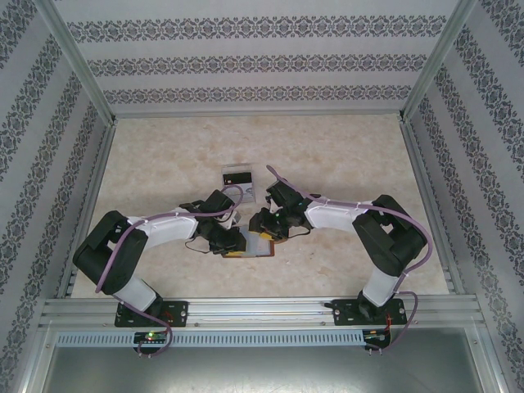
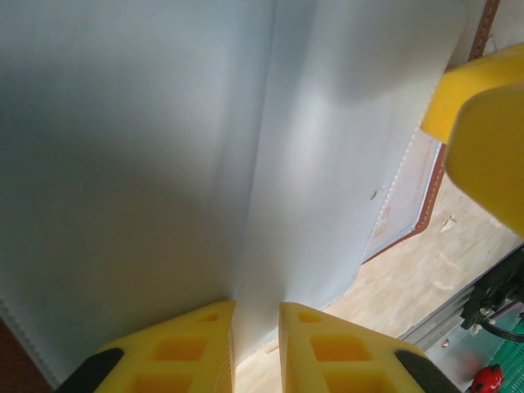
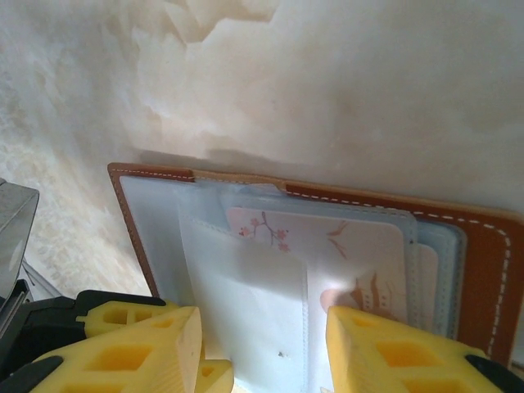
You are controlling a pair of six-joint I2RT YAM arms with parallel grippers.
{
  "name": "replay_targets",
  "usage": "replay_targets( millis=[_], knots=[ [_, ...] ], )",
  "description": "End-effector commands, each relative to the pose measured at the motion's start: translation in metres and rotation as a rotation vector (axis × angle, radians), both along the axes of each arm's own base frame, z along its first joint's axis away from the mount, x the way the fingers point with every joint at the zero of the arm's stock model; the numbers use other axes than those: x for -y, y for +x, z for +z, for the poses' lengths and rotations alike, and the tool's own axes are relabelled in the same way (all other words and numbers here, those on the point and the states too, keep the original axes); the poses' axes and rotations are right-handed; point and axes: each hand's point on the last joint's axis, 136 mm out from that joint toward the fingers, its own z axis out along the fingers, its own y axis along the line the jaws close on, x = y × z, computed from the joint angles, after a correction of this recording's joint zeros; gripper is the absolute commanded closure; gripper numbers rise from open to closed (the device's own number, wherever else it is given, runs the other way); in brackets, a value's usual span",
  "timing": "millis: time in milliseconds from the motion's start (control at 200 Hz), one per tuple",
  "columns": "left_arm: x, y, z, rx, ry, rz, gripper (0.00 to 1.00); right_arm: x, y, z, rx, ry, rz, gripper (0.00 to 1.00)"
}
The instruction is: Take the credit cards out of the card holder
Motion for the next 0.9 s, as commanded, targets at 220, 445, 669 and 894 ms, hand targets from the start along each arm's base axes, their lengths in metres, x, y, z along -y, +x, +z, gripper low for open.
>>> replay_targets(
  millis=[220,445,669,894],
  knots=[
    [0.003,0.003,0.005,0.039,0.005,-0.016,0.8,-0.007,-0.002,0.004,-0.005,0.037,0.021,0.56],
    [0.004,0.005,0.01,0.058,-0.006,-0.013,0.8,-0.011,-0.002,0.007,-0.001,0.05,0.029,0.56],
    [0.003,0.004,0.005,0.046,0.004,-0.01,0.8,-0.006,-0.003,0.004,-0.004,0.034,0.019,0.56],
    [0.0,0.02,0.039,0.184,-0.03,0.037,0.7,-0.014,-0.005,0.016,0.006,0.079,0.042,0.58]
  ],
)
